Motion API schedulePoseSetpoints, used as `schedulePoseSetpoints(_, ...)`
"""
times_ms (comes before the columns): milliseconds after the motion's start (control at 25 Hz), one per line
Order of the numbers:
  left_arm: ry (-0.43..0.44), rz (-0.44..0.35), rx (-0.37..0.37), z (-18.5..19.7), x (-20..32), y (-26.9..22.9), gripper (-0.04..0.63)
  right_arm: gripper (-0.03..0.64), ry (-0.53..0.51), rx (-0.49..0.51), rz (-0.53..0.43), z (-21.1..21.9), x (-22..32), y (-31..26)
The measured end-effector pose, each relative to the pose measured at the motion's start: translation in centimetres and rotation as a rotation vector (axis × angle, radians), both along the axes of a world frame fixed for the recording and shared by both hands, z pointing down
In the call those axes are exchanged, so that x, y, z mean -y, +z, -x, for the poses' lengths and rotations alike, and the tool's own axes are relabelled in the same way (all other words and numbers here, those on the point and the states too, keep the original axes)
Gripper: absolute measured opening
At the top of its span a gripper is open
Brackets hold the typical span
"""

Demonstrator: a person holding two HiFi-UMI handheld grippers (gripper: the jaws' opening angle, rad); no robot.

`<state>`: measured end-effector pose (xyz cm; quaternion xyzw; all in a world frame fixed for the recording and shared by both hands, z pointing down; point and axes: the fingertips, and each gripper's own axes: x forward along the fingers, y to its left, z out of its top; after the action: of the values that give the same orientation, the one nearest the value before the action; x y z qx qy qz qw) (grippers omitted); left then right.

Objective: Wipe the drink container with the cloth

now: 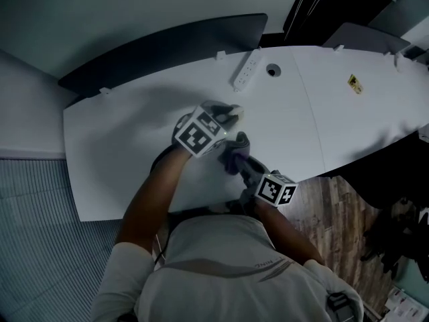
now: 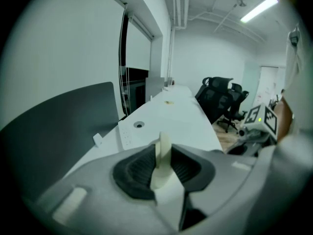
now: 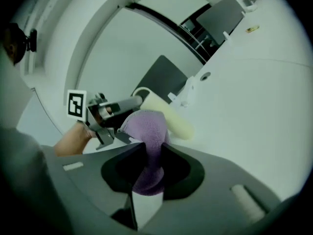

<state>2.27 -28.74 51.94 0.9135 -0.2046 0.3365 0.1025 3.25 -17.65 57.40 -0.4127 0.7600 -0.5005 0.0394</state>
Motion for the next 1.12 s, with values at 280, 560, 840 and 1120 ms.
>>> schedulePoseSetpoints(280,-0.005,0.012,0.000,0.0,-0.1,-0.1,0.095,0.097,0.129,0.067,-0.137,-2.2,3.5,-5.0)
schedulePoseSetpoints(560,0.002,0.006,0.003,-0.1,-0.1,-0.2,0.095,0.097,0.120,0.041,-0.040,-1.0,6.0,-0.7)
schedulePoseSetpoints(840,-0.007,0.010,-0.006,-0.1,-0.1,-0.3,0.094,0.097,0.094,-0.051,0.047,-0.3,6.9,4.4)
schedulePoseSetpoints(1120,-0.008,0.006,-0.011,-0.1,0.0,-0.3,0.095,0.098,0.042,-0.141,0.133,-0.4,7.4,9.0)
